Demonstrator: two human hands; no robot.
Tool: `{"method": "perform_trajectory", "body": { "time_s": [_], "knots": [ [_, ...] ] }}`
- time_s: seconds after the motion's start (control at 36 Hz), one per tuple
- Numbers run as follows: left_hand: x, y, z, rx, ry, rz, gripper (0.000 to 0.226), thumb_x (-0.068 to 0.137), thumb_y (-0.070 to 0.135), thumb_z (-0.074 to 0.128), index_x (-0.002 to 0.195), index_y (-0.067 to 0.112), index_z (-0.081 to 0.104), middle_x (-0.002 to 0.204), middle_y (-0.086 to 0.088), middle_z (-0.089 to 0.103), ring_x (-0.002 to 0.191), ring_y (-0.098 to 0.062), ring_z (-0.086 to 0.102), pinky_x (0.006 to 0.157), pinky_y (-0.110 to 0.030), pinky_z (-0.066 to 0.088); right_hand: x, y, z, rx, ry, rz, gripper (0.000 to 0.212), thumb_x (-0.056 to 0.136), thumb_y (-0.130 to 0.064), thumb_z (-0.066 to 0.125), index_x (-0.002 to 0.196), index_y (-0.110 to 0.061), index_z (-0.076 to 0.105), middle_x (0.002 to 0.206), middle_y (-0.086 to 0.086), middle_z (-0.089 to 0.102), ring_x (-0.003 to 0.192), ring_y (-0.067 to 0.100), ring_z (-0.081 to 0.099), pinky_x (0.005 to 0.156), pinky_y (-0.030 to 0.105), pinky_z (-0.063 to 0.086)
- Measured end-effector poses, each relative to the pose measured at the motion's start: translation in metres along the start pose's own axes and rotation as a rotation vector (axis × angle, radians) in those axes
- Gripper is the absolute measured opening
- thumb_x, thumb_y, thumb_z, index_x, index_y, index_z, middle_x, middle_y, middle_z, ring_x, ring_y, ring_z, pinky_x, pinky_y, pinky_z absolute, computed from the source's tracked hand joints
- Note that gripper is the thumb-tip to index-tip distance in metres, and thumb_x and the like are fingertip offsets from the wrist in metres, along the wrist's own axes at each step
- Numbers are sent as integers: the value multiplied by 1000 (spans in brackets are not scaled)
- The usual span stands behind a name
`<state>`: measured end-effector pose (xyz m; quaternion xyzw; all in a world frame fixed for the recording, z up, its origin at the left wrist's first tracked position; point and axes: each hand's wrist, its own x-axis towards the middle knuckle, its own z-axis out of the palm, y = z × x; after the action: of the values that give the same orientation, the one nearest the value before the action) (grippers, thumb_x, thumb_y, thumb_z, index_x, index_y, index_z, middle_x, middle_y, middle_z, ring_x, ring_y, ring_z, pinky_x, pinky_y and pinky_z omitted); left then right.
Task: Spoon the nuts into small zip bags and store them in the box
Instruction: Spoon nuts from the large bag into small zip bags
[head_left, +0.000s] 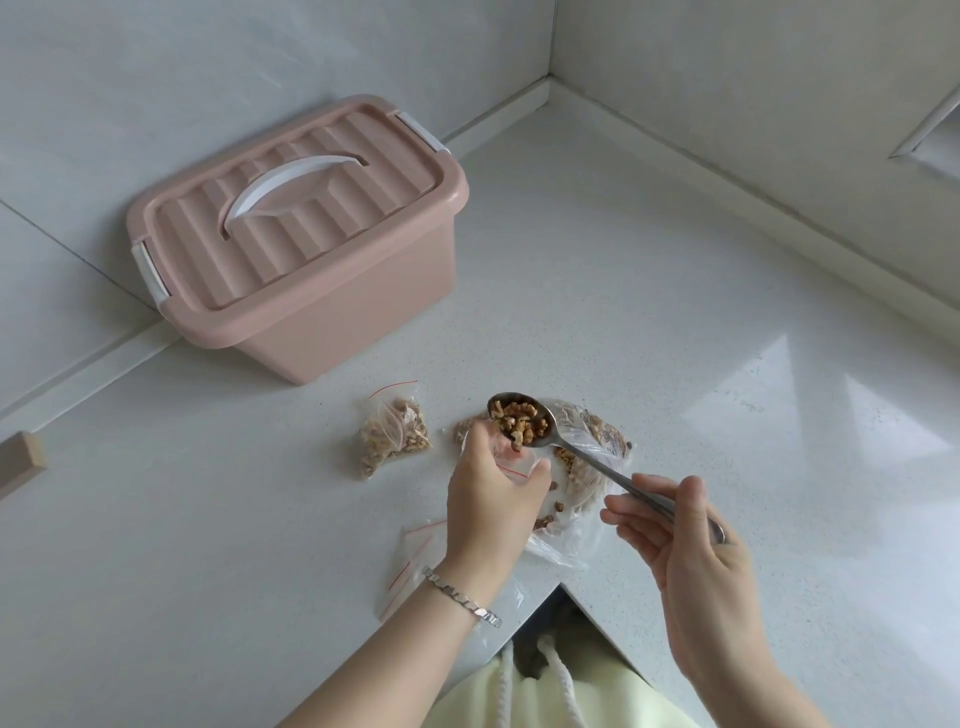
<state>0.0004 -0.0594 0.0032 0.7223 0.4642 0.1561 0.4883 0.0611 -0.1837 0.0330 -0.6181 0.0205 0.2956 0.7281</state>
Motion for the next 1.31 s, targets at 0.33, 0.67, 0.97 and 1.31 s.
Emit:
{"method": "perform_trajectory", "body": {
  "time_s": [0.33,0.67,0.97,1.31],
  "knots": [
    [2,6,-2,-38,26,20,27,78,25,70,96,19,51,86,8,60,77,-3,56,61,-9,40,-7,-1,-3,-77,-22,-175,58,62,-77,58,76,-23,73,73,11,71,70,24,69,63,20,54],
    [4,0,2,-80,35,126,25,77,16,71,91,21,51,93,8,57,90,-1,54,81,-10,41,-12,1,-7,-346,-29,-568,34,94,-51,38,87,-39,69,79,-16,70,75,5,65,71,14,49],
    [0,-6,-5,-244,233,435,29,75,24,67,99,27,51,102,2,62,109,-10,56,99,-19,39,9,2,-23,-228,111,-388,50,76,-74,44,80,-32,71,75,-1,72,73,17,68,67,19,53],
    [0,-34,-23,-221,120,170,52,73,3,73,102,34,42,81,11,62,91,-2,57,92,-5,34,34,44,-48,-616,-19,-191,26,91,-30,46,77,-32,68,73,-9,70,74,4,65,68,14,49]
  ]
}}
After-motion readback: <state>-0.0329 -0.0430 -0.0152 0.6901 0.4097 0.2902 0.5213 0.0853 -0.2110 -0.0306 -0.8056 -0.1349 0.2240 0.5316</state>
